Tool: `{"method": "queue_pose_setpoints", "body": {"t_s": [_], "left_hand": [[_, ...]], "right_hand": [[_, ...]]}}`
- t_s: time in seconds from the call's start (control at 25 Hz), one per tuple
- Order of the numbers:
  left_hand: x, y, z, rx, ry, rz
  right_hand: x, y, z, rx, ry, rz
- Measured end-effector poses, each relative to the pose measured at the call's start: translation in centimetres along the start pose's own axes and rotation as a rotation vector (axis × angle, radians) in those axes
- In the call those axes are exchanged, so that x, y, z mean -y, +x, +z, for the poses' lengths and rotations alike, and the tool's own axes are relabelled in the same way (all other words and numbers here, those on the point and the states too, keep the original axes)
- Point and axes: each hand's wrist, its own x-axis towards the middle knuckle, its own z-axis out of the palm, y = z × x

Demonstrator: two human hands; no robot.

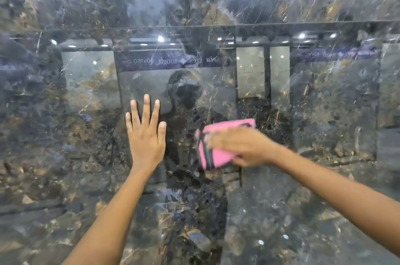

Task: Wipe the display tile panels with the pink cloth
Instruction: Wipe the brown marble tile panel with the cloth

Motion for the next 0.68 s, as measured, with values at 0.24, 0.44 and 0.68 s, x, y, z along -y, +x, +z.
{"method": "queue_pose_setpoints", "body": {"t_s": [0.24,0.44,0.68], "left_hand": [[-1.0,-0.8,0.8,-0.038,0.080,-0.059],[-1.0,-1.3,1.1,-0.059,0.096,-0.075],[-1.6,-1.4,1.5,-0.092,0.085,-0.104]], "right_hand": [[-8.5,1.4,-4.9,-0.669,-0.025,1.018],[3.7,-3.2,3.9,-0.019,-0.098,-0.067],[-8.7,-3.5,-3.2,-0.534,-0.131,0.574]]}}
